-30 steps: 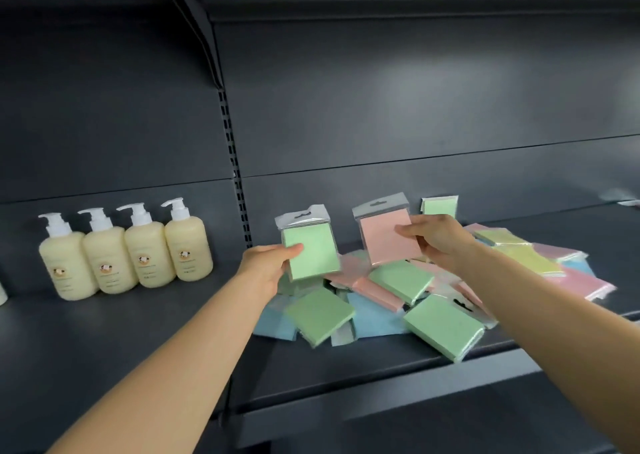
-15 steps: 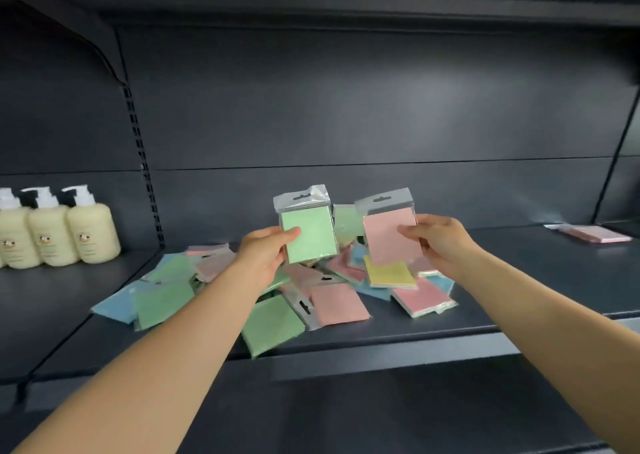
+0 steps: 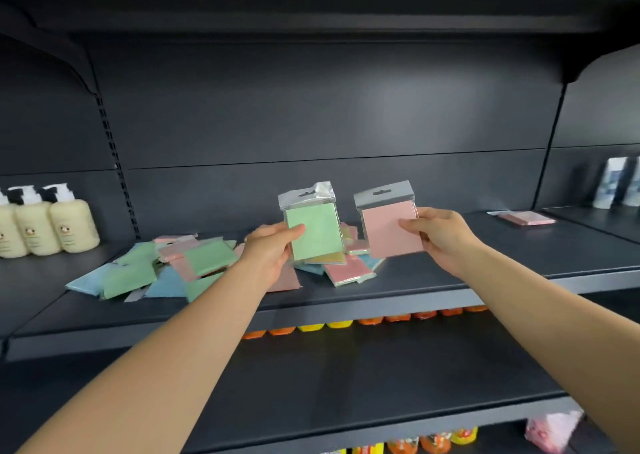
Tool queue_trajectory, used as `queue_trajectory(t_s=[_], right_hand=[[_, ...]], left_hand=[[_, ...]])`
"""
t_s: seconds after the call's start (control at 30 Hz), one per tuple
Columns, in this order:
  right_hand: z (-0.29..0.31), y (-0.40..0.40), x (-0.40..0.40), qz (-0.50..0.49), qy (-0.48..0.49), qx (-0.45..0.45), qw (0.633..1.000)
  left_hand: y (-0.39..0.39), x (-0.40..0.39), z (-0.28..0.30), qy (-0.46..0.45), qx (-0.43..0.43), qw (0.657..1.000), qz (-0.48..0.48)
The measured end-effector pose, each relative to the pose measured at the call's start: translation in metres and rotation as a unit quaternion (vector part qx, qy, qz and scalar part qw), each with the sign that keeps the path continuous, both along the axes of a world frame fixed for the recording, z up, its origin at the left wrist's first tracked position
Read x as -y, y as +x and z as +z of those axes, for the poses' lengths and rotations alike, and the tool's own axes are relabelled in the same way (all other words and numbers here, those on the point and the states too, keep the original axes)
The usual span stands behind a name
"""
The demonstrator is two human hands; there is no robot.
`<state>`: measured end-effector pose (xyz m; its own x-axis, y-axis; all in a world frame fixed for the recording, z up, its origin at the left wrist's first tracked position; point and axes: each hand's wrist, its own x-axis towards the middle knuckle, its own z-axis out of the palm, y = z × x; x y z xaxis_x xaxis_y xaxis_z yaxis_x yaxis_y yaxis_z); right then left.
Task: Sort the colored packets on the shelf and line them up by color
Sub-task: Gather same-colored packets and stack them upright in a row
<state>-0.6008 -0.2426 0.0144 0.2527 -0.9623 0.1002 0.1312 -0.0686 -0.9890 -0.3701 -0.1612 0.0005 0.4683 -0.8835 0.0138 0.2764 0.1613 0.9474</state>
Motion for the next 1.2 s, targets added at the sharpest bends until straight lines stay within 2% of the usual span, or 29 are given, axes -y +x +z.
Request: queue_trajectory(t_s=[0.4, 0.87, 1.2], right_hand=[[-0.009, -0.116, 0.032, -0.061, 0.029, 0.029, 0.997], [0.02, -0.24, 0.195, -0.015, -0.015, -0.002, 1.0], [0.004, -0.286, 0.278, -0.061, 0.008, 0.013, 0.998]], left_hand=[[-0.119, 0.034, -0.006, 0.017, -0.024, 0.999, -0.022], [-0.249, 0.192, 0.006, -0.011, -0.019, 1.0, 0.002], [-0.272, 0.283, 0.004, -0.003, -0.002, 1.0, -0.015]])
